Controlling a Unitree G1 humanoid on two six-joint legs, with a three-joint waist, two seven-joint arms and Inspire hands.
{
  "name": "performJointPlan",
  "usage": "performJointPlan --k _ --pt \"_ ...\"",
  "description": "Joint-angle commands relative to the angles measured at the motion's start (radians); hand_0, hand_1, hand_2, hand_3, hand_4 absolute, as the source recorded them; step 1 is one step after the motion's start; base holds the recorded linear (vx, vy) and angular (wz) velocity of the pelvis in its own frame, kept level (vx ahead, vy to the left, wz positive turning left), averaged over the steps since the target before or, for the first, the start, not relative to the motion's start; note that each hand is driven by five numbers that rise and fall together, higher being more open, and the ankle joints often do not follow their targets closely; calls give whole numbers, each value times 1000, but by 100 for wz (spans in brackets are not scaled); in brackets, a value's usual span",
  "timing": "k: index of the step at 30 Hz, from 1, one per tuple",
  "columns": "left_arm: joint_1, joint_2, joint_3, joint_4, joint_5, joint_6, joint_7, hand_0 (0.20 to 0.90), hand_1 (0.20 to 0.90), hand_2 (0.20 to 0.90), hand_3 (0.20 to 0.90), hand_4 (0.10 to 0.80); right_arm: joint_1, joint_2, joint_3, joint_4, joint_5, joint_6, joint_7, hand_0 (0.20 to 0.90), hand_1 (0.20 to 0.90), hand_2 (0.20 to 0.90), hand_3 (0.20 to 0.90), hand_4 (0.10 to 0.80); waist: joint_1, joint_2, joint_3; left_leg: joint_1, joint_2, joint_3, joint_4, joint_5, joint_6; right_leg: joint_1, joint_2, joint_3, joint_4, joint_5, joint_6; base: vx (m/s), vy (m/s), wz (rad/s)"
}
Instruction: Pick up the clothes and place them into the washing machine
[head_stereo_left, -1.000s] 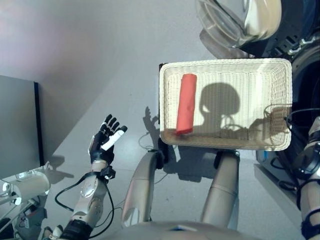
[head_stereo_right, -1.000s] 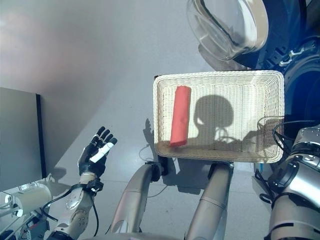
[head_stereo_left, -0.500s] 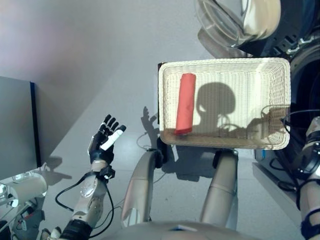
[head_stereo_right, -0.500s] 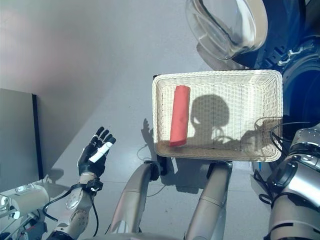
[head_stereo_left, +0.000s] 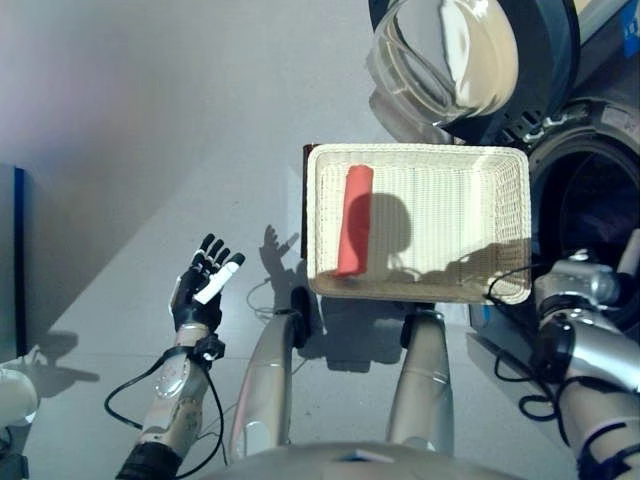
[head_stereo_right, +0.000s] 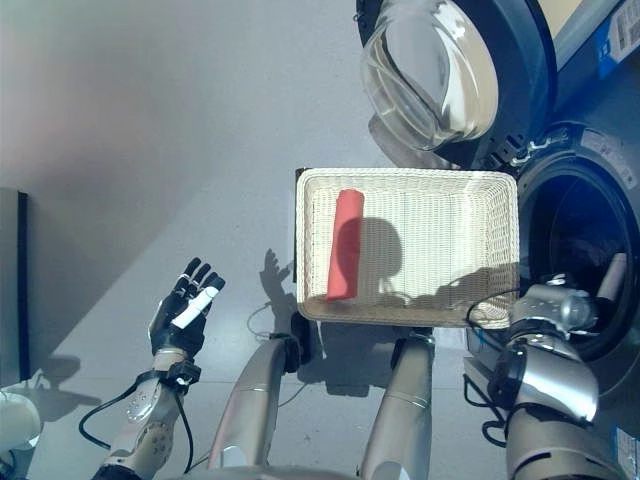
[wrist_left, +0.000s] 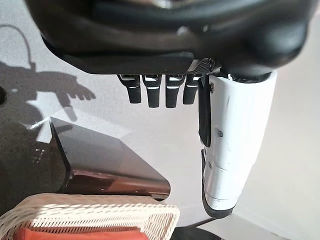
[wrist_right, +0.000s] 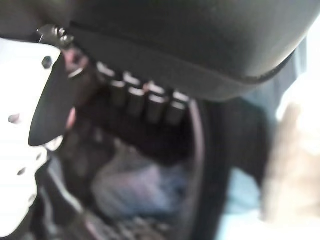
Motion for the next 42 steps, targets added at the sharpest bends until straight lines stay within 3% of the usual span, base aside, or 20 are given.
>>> performJointPlan --k 1,8,15,22,28,37,42 --pt "7 58 99 -52 22 -67 -3 900 900 900 900 800 34 -6 21 -25 -53 -38 8 900 900 900 900 800 19 -12 -14 49 2 -31 -185 120 -46 107 -10 -30 -39 -5 -45 0 0 0" --pt "8 51 122 -46 53 -85 0 900 900 900 900 800 95 127 134 -85 -242 2 -9 900 900 900 900 800 23 -46 -10 105 -9 -45 -248 152 -44 189 -29 -60 -137 55 -29 11 1 7" --pt "2 47 152 -38 112 -100 26 900 900 900 900 800 99 244 356 -159 -588 111 -50 900 900 900 900 800 29 -76 2 93 -13 -55 -229 158 -41 210 -38 -80 -154 72 -30 -32 2 7" --pt "-9 54 161 -36 152 -90 19 900 900 900 900 800 34 295 522 -64 -890 258 -64 900 900 900 900 800 69 -95 13 94 -22 -73 -229 169 -38 251 -46 -116 -182 89 -26 -21 -15 11" --pt "-8 81 155 -60 177 -75 11 900 900 900 900 800 8 318 504 2 -910 289 -71 900 900 900 900 800 101 -117 12 77 -32 -94 -215 169 -35 270 -54 -143 -188 90 -21 10 -23 16" --pt "6 114 155 -95 187 -51 -5 900 900 900 900 800 -26 310 498 84 -956 360 -71 900 900 900 900 800 137 -110 12 31 -47 -110 -171 155 -30 268 -69 -173 -167 80 -18 7 -17 13" --pt "2 126 171 -98 194 -39 -9 900 900 900 900 800 -30 317 463 130 -933 384 -56 900 900 900 900 800 162 -105 6 1 -52 -129 -104 92 -27 256 -68 -176 -109 25 -11 76 -28 15"
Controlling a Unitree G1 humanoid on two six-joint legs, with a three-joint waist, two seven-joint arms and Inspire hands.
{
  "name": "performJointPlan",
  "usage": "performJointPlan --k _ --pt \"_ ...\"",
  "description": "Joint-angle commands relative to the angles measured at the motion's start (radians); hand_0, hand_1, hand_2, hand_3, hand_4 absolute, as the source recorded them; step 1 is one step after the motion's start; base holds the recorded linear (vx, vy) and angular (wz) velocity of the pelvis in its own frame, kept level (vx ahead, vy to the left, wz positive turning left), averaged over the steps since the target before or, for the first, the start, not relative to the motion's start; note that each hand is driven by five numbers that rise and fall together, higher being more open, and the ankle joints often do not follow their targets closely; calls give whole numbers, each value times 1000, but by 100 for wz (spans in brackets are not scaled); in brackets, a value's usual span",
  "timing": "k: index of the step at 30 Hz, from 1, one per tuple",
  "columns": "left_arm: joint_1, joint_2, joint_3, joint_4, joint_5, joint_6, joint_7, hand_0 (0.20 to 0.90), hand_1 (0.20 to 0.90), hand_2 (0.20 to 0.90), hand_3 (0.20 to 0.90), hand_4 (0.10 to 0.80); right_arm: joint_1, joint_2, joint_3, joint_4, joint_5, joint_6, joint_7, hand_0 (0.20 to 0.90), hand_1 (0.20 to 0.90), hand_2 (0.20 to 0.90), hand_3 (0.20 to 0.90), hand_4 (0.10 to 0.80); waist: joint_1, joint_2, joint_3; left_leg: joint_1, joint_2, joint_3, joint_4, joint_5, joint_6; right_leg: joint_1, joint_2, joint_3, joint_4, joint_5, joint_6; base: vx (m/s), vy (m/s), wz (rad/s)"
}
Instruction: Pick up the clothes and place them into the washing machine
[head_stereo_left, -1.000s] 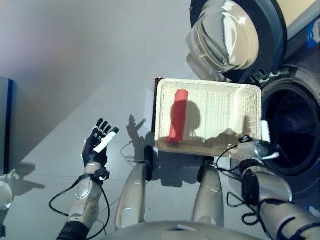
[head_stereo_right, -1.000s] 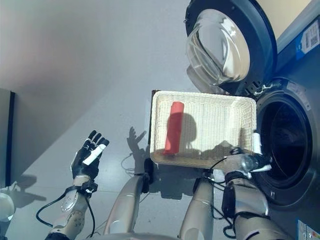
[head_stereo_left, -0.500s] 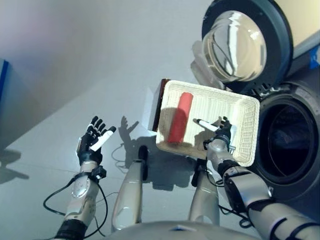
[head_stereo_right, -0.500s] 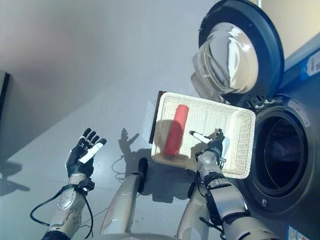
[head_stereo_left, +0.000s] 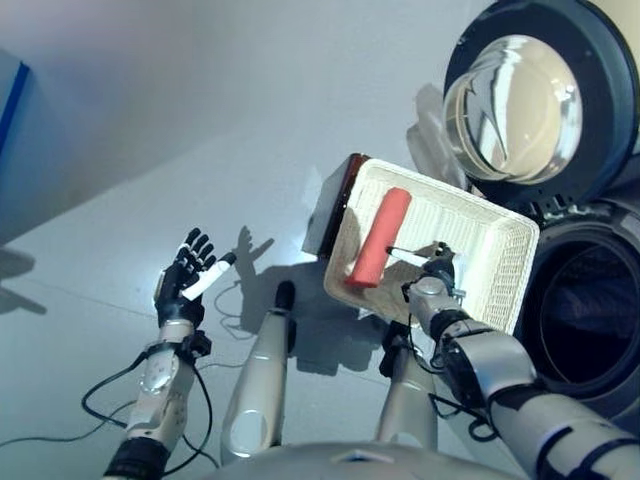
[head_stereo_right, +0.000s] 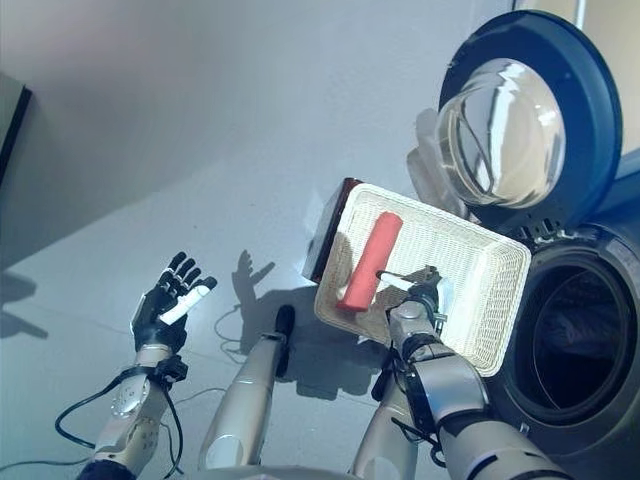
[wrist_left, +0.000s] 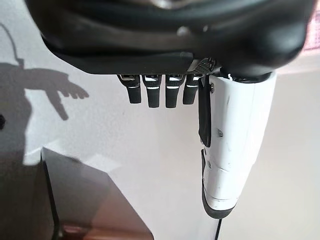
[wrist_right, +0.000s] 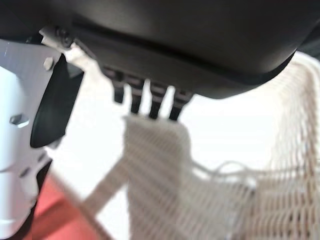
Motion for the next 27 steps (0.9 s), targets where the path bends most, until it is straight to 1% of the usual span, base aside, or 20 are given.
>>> performJointPlan --k 1,2,3,4,11,14,20,21,27 --pt "24 83 86 -133 30 -57 -3 900 900 900 900 800 -3 -37 -49 7 12 -2 -34 900 900 900 900 800 36 14 -19 -62 -16 8 16 -4 -20 28 -28 43 61 -21 4 17 6 23" --pt "24 83 87 -136 29 -57 -3 900 900 900 900 800 -3 -37 -52 3 14 -3 -35 900 900 900 900 800 41 16 -18 -72 -18 7 41 -19 -16 18 -27 48 79 -31 3 -91 32 25" --pt "23 83 87 -137 29 -57 -3 900 900 900 900 800 -4 -38 -53 2 14 -3 -35 900 900 900 900 800 40 16 -13 -82 -23 11 30 21 -12 10 -32 43 66 2 -5 13 32 20" --pt "22 82 91 -135 29 -60 3 900 900 900 900 800 -3 -33 -52 -7 18 -8 -33 900 900 900 900 800 44 20 -15 -85 -18 7 76 -35 -9 0 -28 52 113 -46 2 12 37 13" --pt "13 73 89 -142 35 -60 24 900 900 900 900 800 -34 -33 -46 -16 29 -16 -28 900 900 900 900 800 57 23 -8 -140 -15 8 205 -98 12 -54 -30 71 221 -99 -4 37 26 -6" --pt "7 71 83 -138 38 -58 26 900 900 900 900 800 -46 -38 -50 -19 37 -18 -30 900 900 900 900 800 59 24 -6 -148 -15 11 229 -110 15 -64 -33 73 243 -112 -4 30 13 -1" --pt "0 75 83 -108 48 -60 38 900 900 900 900 800 -45 -40 -52 -17 44 -21 -39 900 900 900 900 800 62 10 -7 -135 -11 17 192 -99 13 -46 -32 60 200 -97 -2 42 -7 5" --pt "-4 80 85 -96 49 -62 43 900 900 900 900 800 -43 -47 -53 -11 41 -18 -43 900 900 900 900 800 61 7 -6 -129 -8 20 176 -94 13 -46 -32 60 187 -87 -1 19 -1 -4" --pt "-11 79 91 -77 50 -68 54 900 900 900 900 800 -27 -75 -66 -10 37 -17 -54 900 900 900 900 800 48 2 -5 -121 -3 27 158 -85 12 -54 -30 67 181 -82 -4 0 0 -3"
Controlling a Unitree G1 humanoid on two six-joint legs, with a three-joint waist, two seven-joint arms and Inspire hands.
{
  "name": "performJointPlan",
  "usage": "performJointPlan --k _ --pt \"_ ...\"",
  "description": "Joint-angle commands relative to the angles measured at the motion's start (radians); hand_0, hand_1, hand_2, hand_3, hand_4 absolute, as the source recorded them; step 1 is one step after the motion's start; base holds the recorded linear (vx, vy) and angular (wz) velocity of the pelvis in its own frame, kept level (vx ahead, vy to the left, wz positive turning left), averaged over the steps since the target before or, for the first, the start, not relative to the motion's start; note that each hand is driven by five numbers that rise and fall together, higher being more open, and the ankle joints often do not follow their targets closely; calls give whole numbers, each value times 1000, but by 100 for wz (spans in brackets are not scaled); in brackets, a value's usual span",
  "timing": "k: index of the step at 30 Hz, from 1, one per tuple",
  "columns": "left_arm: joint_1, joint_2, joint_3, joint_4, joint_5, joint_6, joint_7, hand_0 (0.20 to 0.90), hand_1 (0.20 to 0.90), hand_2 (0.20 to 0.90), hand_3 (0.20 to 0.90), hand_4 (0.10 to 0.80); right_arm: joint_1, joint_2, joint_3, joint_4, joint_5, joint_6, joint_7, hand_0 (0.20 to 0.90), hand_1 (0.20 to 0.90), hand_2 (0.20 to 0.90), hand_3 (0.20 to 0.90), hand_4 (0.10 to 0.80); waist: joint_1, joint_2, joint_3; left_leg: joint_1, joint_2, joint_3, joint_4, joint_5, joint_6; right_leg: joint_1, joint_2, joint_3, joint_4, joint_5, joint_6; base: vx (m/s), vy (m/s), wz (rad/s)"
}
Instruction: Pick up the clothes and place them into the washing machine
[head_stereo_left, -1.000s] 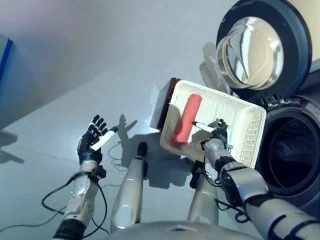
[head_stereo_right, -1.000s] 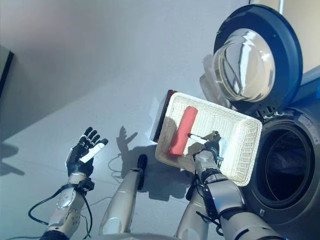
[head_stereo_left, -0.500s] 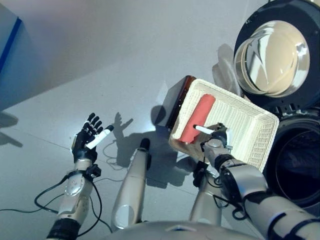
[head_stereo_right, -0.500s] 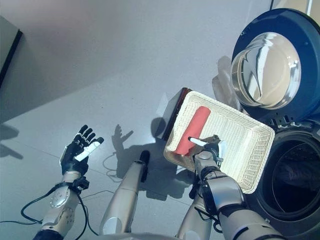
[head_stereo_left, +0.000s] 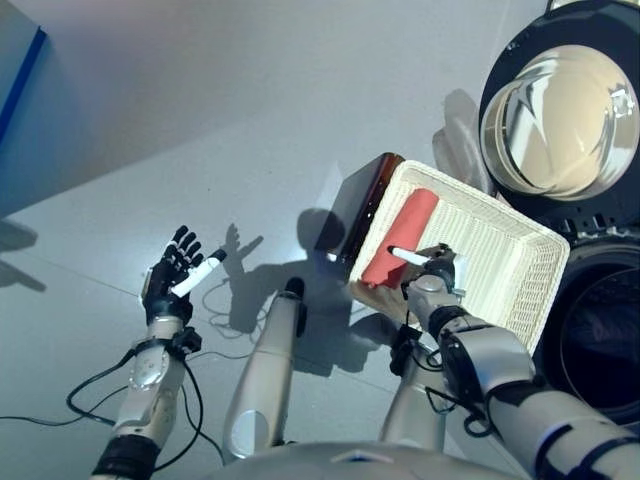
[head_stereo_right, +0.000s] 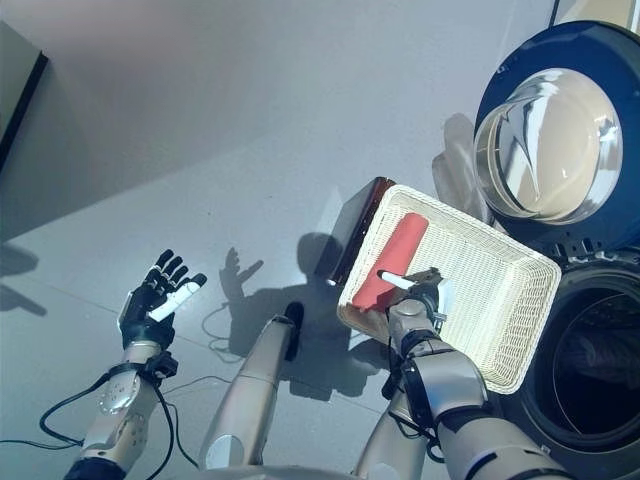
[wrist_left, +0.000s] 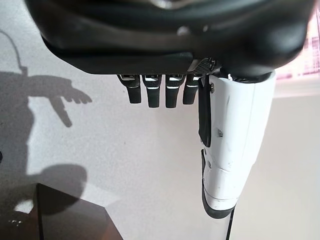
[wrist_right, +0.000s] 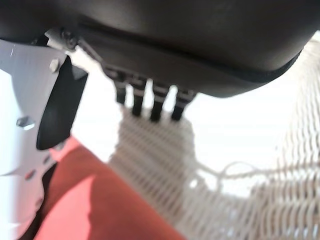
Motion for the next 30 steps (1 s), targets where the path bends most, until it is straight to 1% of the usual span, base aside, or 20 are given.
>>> performJointPlan --k 1,4,9,14,22,26,30 --pt "-12 62 58 -66 24 -84 13 900 900 900 900 800 -8 -79 -21 -8 9 -19 -36 900 900 900 900 800 25 -1 -13 12 22 10 -89 31 -44 10 1 29 56 -15 -19 0 0 0" --pt "-17 59 53 -61 28 -83 12 900 900 900 900 800 -3 -75 -22 -10 12 -27 -39 900 900 900 900 800 15 -7 -20 11 23 8 -95 34 -46 12 2 25 49 -10 -16 0 0 0" --pt "-19 67 53 -60 26 -81 6 900 900 900 900 800 -26 -49 -21 -23 24 -42 -42 900 900 900 900 800 20 -12 -30 -8 16 3 -85 30 -44 5 -2 17 60 -13 -14 2 -19 -1" --pt "-9 78 59 -74 36 -76 4 900 900 900 900 800 -44 3 -20 -34 39 -51 -37 900 900 900 900 800 46 -12 -22 -27 9 -5 -85 33 -45 23 -4 -13 49 -8 -6 8 -42 10" --pt "-14 95 63 -79 47 -69 12 900 900 900 900 800 -54 52 -10 -33 53 -50 -24 900 900 900 900 800 75 -22 -3 -47 -1 -20 -62 25 -41 26 -5 -31 66 -9 -3 9 -11 12" --pt "-19 99 55 -97 44 -70 14 900 900 900 900 800 -62 52 -3 -22 33 -32 -24 900 900 900 900 800 85 -15 11 -66 -6 -25 -43 21 -38 12 -10 -36 84 -14 -1 0 0 0" --pt "-14 104 56 -118 42 -72 12 900 900 900 900 800 -57 25 -5 10 -13 10 -26 900 900 900 900 800 93 -5 20 -87 -13 -29 -23 19 -34 -13 -14 -33 119 -30 -6 -24 11 9"
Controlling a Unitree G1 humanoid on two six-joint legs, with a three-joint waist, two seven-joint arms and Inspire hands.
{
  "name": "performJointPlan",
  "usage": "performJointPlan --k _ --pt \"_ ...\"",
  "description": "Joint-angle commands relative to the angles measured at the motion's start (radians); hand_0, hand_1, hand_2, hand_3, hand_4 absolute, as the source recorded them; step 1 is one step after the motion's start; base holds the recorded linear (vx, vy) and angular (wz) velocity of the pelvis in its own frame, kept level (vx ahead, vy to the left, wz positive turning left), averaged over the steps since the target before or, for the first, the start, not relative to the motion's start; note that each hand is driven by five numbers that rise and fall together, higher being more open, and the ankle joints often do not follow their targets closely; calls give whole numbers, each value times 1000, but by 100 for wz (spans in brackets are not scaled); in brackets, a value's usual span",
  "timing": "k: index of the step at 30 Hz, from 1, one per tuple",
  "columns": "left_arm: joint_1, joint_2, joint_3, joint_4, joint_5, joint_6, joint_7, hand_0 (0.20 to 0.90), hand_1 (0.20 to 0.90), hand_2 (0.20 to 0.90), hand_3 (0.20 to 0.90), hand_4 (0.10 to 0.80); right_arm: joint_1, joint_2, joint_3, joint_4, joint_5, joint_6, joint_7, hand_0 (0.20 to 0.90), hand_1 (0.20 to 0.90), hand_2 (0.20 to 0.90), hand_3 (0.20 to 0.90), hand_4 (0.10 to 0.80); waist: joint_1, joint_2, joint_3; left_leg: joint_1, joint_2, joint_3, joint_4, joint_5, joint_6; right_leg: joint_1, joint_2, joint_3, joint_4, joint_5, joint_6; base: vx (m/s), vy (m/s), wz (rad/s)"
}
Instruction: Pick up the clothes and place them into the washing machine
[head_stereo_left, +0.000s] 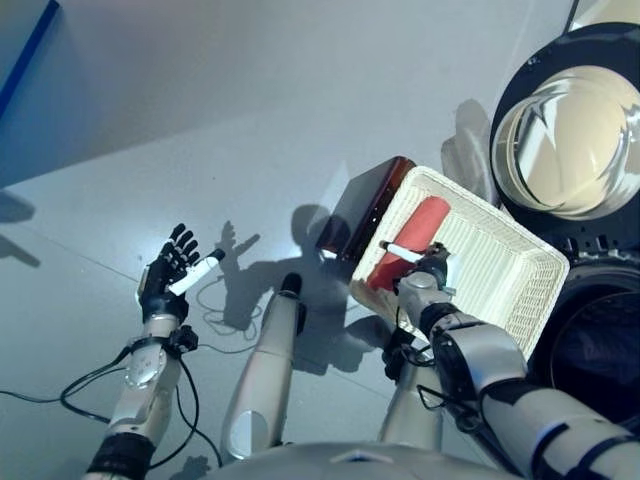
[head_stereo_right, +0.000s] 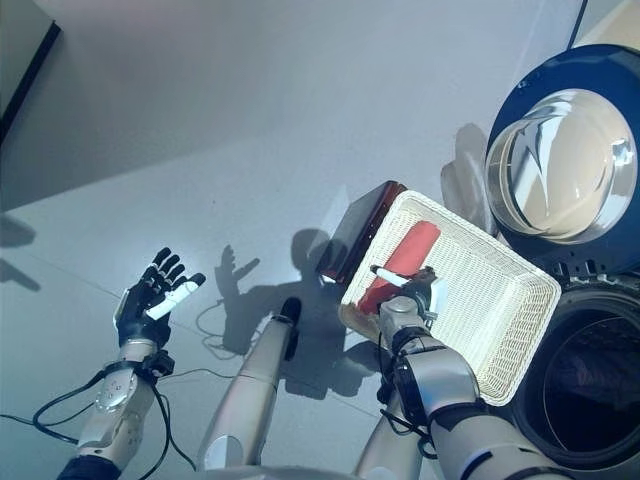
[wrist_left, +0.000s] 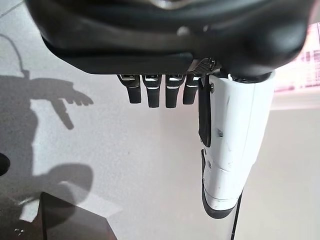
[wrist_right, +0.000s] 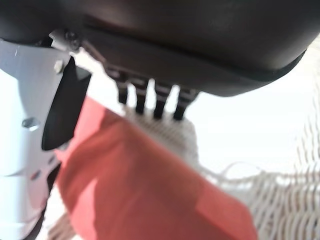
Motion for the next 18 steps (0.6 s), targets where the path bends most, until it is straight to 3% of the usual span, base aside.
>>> performJointPlan --k 1,2,4,6,7,18 --pt "-7 83 57 -122 28 -72 7 900 900 900 900 800 -32 -24 -16 14 -63 25 14 900 900 900 900 800 64 22 37 -41 -7 21 -7 -14 -19 -23 -16 35 114 -26 -21 -41 6 16" --pt "-6 84 59 -127 27 -70 6 900 900 900 900 800 -30 -31 -17 25 -76 38 14 711 711 711 711 665 66 25 37 -49 -9 20 3 -16 -18 -34 -18 38 127 -31 -23 -43 -1 11" --pt "-5 86 59 -134 24 -68 1 900 900 900 900 800 -24 -45 -21 38 -100 59 17 524 524 524 524 531 67 35 39 -62 -15 17 17 -19 -14 -55 -25 46 156 -42 -26 -42 16 13" --pt "-6 85 59 -140 19 -65 -5 900 900 900 900 800 -18 -53 -18 44 -122 79 18 387 387 387 387 433 67 45 37 -82 -24 17 40 -22 -10 -76 -30 53 187 -50 -27 -33 19 19" --pt "-6 85 59 -146 14 -63 -9 900 900 900 900 800 -17 -55 -12 47 -138 91 22 200 200 200 200 300 68 49 35 -90 -27 17 47 -23 -8 -88 -33 56 200 -52 -28 -37 17 20" --pt "-23 99 86 -123 30 -48 -6 900 900 900 900 800 2 -16 -5 30 -148 93 42 200 200 200 200 300 80 54 23 -106 -43 6 46 -17 -6 -92 -53 41 219 -57 -24 -2 -4 11"
